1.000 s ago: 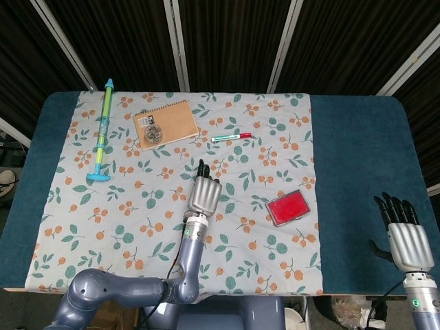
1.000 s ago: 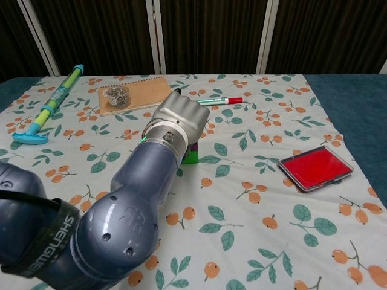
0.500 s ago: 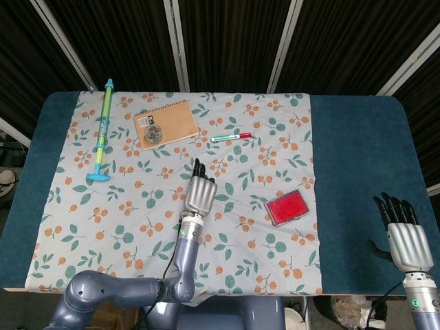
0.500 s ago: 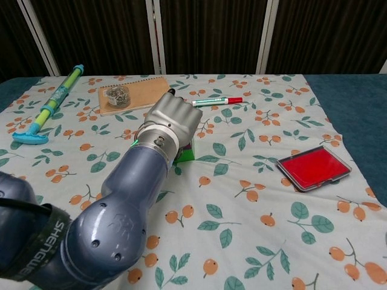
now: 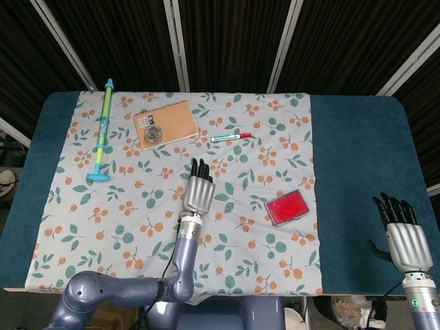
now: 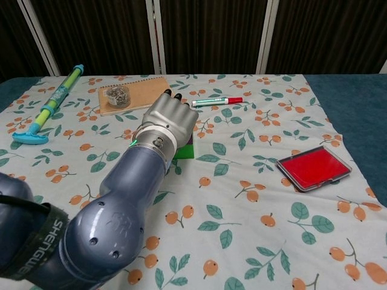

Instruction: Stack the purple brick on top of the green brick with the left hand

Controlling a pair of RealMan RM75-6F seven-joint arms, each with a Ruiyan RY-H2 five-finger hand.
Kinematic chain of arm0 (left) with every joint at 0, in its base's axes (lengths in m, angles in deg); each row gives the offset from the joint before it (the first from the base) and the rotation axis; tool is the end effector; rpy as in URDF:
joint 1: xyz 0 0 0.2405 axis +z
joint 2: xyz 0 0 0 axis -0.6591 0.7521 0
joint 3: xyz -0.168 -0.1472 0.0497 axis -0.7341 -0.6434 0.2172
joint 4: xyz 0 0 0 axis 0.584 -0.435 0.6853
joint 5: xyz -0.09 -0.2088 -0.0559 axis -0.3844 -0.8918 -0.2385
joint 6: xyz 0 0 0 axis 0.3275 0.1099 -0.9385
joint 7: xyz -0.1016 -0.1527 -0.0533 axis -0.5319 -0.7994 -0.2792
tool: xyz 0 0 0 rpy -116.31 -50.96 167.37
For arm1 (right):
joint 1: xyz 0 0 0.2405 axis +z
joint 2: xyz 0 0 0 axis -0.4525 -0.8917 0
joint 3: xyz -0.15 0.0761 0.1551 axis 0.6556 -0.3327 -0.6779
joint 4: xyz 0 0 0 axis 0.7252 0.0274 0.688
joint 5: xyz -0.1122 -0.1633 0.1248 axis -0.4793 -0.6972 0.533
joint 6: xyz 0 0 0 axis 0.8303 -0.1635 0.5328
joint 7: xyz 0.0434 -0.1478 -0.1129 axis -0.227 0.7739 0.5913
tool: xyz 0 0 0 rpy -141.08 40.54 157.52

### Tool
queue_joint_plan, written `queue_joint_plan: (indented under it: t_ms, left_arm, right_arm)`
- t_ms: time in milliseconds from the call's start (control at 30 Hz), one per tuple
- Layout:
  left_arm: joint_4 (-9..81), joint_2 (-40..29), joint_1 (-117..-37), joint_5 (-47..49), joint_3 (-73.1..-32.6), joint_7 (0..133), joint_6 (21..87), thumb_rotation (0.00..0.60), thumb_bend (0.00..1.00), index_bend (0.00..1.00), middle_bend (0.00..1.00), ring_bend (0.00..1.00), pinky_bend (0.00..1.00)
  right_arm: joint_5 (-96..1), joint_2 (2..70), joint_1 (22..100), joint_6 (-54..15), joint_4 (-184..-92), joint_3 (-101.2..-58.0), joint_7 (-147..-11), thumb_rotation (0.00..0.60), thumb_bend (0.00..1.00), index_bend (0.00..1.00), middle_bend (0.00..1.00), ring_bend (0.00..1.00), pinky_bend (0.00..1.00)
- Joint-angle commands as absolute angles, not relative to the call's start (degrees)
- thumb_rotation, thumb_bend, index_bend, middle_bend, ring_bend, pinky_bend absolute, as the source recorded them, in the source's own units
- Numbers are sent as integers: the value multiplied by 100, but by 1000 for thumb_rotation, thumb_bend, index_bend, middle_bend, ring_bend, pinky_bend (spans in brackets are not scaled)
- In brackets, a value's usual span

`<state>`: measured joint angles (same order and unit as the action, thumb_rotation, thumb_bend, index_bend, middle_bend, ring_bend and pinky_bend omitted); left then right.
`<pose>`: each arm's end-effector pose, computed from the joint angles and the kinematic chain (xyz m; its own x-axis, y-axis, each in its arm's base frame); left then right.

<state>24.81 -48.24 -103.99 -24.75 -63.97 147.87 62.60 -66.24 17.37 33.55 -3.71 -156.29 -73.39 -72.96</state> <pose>-0.0063 0.3622 -0.1626 0.8986 0.0690 0.4333 0.4367 -0.2380 -0.8676 -0.3040 -0.2412 0.1136 0.4442 -0.0686 0.8933 -0.8941 0.0297 0.4469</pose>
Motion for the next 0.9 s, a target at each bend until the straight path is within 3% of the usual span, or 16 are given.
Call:
queue_joint_plan:
  t_ms: [33,300,533,900]
  left_arm:
    - [2506,-4816,-10388,-2463,-6389,14837,6270,600,484,237,79,0,0]
    - [2910,-4643,-10342,-2297,-6440,14807,6400,600,484,200,46,0,0]
    - [3881,-4005,-10144,-2064,-6416,14938,6834,600,484,177,5,0,0]
    - [4297,-3666,-10022,-1951,-6285,14858,6899,600,485,112,0,0,0]
  right_arm:
    - [-6623,1734,3354,-368,-15628,-7340,-7301,600,250,65,12,1,0]
    - [-6616,1731,3357,-381,-15611,-7341,-7341,600,250,65,12,1,0]
    - [-6651,1747,3370,-383,-15674,-7320,-7231,600,249,65,12,1,0]
    - [-6613,1758,3392,-431,-15699,-7323,-7186,600,250,65,12,1,0]
